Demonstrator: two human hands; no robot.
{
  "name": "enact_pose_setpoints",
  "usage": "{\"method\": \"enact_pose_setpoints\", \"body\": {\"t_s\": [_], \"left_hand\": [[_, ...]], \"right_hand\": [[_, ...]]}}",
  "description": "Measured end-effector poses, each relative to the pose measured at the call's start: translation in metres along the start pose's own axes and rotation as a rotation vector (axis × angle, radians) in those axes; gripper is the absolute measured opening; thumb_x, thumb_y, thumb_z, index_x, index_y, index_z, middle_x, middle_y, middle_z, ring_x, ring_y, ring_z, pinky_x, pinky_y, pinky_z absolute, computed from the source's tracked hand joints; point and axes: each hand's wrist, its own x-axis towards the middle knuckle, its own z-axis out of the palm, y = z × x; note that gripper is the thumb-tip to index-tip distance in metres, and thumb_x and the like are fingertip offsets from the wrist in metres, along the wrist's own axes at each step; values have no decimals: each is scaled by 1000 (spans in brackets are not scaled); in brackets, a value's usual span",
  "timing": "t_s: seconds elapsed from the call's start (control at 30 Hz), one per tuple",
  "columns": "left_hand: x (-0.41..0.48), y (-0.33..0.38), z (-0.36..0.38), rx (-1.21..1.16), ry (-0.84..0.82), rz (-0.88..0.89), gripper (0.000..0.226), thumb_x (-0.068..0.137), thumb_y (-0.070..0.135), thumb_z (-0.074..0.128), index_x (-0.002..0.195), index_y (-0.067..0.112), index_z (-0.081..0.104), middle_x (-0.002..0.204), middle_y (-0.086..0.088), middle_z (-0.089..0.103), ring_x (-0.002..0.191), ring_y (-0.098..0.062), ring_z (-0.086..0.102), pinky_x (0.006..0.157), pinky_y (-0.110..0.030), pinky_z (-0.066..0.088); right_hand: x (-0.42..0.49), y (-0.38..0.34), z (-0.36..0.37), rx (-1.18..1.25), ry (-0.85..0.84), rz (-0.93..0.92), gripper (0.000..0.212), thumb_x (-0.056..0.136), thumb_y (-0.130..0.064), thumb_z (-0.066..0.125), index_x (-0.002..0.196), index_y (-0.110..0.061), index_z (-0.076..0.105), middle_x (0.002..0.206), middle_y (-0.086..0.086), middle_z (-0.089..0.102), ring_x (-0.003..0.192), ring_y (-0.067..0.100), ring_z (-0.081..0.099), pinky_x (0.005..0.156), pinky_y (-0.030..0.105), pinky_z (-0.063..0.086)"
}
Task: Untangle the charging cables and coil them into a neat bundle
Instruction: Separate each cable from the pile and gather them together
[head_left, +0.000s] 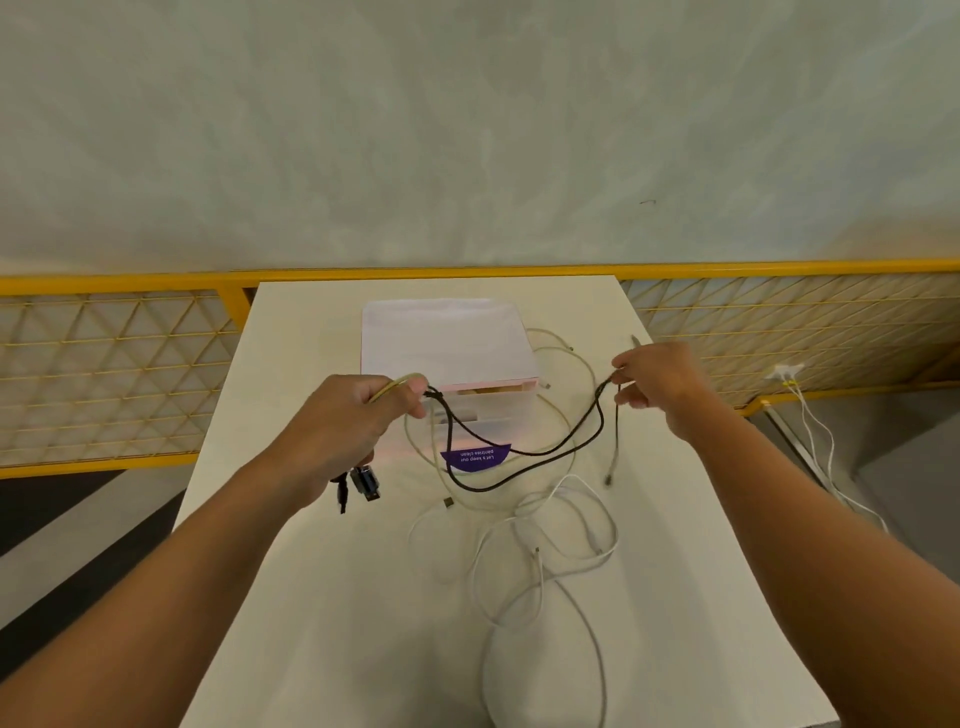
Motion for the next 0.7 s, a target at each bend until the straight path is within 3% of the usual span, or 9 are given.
{"method": "enact_pose_setpoints", "body": {"t_s": [0.17,0.3,0.37,0.43,0.5,0.53,0.6,0.7], "left_hand": [[0,-4,-2,23,3,-31,44,93,57,54,79,23,77,56,3,34,55,-19,32,54,-29,33],[1,-7,-1,28,-25,-54,41,93,54,55,78,23,78,61,0,34,57,-19,31,54,-28,33],[3,-7,1,32,-25,-62,40,95,51,56,79,21,78,62,0,34,55,-17,31,52,-26,33],[4,-7,2,39,-29,-67,39,96,48,56,80,19,78,62,0,33,54,-15,30,51,-24,32],[5,-8,3,58,-34,-66,39,96,47,56,79,19,77,61,1,33,53,-13,30,49,-22,32],[5,-8,3,67,-36,-67,39,96,47,56,79,19,77,60,2,33,52,-13,30,49,-21,32],[5,-9,3,74,-37,-72,39,96,47,56,78,20,77,60,3,33,53,-13,31,50,-21,32],[5,-10,3,71,-33,-74,38,96,47,56,79,20,77,61,2,33,53,-13,30,50,-22,32]], "right_hand": [[15,-3,-1,219,124,7,22,97,-16,48,101,-5,65,91,9,66,60,19,62,58,26,45],[26,-5,4,138,248,-155,28,97,-5,46,111,-14,69,91,-4,66,59,11,63,43,11,42],[33,-5,9,136,261,-193,32,99,-4,45,118,-14,68,92,-5,67,64,13,66,42,9,42],[41,-2,14,120,257,-209,34,99,-4,46,124,-14,67,107,-2,68,78,17,70,55,12,51],[50,10,21,55,239,-222,36,98,-5,48,127,-15,67,118,1,68,98,23,71,83,32,60],[53,18,24,7,218,-209,36,98,-7,49,128,-16,67,121,4,68,105,26,69,93,41,57],[57,37,30,-160,153,-143,35,100,-12,48,130,-15,66,125,10,67,114,31,63,101,43,52],[57,62,40,-412,6,-43,35,96,-12,44,123,-10,68,124,16,65,108,34,57,81,32,47]]}}
